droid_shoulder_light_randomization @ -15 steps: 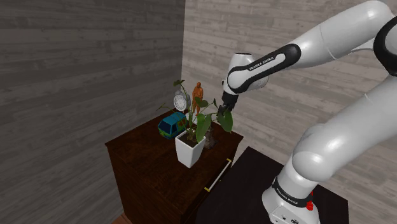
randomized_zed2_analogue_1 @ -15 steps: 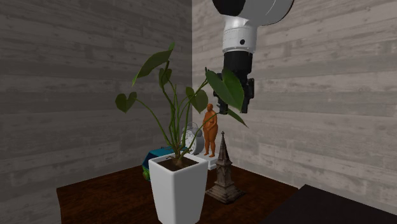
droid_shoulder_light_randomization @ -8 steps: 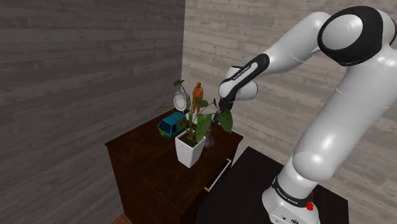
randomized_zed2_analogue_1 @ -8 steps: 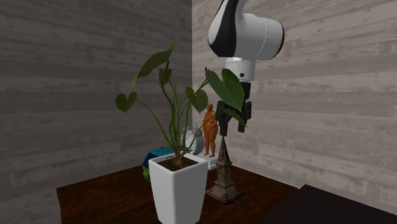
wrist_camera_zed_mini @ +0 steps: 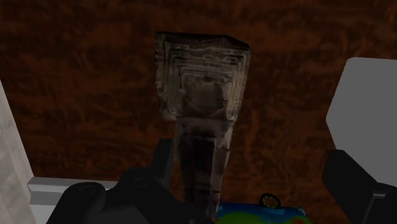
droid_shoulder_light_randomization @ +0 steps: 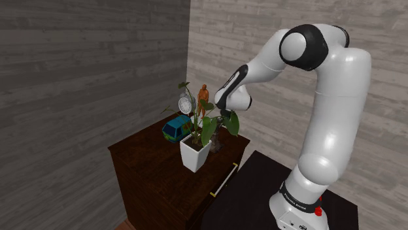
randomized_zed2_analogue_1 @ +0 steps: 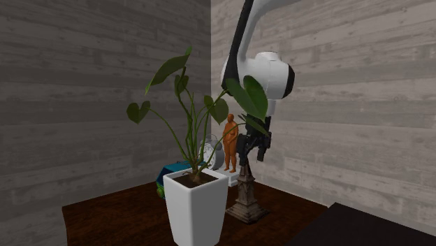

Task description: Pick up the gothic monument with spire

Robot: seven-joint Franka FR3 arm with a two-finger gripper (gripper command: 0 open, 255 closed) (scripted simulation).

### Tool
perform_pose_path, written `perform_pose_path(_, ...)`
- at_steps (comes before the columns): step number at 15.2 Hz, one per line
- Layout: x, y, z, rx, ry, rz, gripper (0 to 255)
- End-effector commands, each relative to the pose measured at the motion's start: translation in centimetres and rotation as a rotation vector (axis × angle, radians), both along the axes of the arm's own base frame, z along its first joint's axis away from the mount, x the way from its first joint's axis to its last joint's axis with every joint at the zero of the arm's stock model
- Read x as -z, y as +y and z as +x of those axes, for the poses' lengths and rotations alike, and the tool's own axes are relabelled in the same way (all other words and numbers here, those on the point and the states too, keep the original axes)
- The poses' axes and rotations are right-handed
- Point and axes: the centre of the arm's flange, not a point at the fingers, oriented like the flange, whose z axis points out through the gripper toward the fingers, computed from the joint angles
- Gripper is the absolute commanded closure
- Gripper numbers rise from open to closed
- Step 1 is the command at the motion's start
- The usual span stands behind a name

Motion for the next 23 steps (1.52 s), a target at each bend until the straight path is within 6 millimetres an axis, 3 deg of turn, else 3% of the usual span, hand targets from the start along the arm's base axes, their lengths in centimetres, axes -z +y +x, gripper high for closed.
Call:
perform_pose_path(1,2.2,-1.4,1.0,0.001,-0.016,-0.001,0)
perform_pose_path(10,7.3,-2.1,1.7,0.001,-0.024,-0.002,0)
perform_pose_path(12,7.3,-2.1,1.7,0.001,-0.024,-0.002,0)
perform_pose_path(13,7.3,-2.1,1.7,0.001,-0.024,-0.002,255)
perform_pose_path(23,6.8,-2.1,1.7,0.001,-0.024,-0.002,255)
